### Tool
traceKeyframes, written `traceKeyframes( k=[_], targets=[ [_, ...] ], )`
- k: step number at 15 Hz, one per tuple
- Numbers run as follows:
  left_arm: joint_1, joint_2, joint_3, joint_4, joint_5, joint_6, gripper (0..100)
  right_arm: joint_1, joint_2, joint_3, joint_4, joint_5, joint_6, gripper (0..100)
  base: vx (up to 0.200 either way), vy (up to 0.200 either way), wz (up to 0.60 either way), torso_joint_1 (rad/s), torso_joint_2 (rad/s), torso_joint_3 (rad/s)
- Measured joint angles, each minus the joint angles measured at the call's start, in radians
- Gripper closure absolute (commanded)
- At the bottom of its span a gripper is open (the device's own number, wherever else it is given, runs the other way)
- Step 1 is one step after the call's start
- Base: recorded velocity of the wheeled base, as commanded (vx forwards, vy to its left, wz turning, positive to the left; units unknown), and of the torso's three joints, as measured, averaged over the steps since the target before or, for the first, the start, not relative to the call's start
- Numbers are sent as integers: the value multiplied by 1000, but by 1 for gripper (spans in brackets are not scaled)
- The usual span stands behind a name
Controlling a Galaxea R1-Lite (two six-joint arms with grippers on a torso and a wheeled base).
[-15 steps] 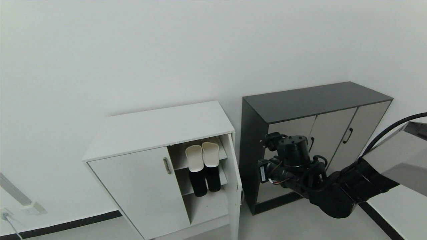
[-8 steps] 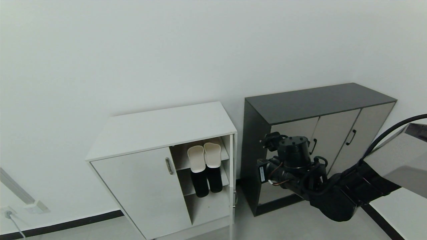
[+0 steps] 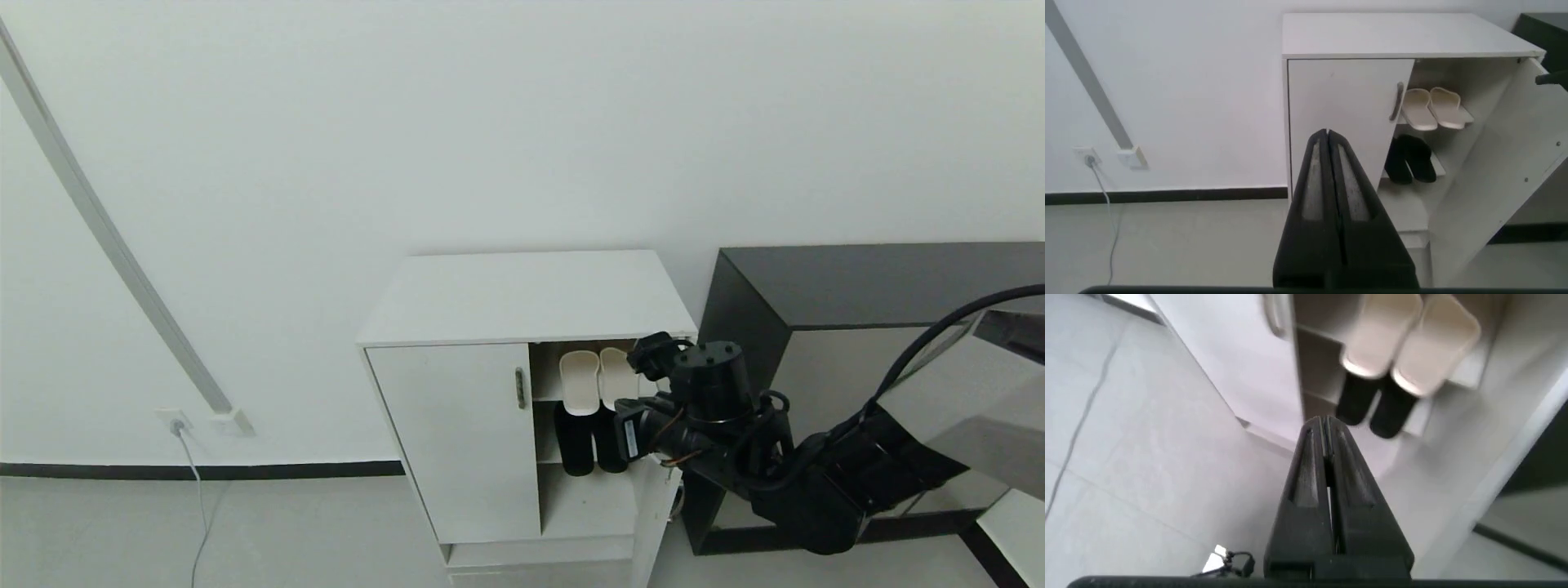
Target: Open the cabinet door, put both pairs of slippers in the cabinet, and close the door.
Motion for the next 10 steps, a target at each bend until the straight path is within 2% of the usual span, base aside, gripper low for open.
traceKeyframes(
  k=[4, 7, 10],
  targets=[
    [1, 0, 0, 0, 0, 0, 100, -33, -21, 30, 4, -12, -52, 100, 0, 0, 0, 0, 0, 0],
    [1, 0, 0, 0, 0, 1, 100, -75, -46, 63, 36, -111, -119, 100, 0, 0, 0, 0, 0, 0],
    [1, 0, 0, -1, 0, 1, 100, -127, -51, 67, 71, -132, -163, 100, 0, 0, 0, 0, 0, 0]
  ],
)
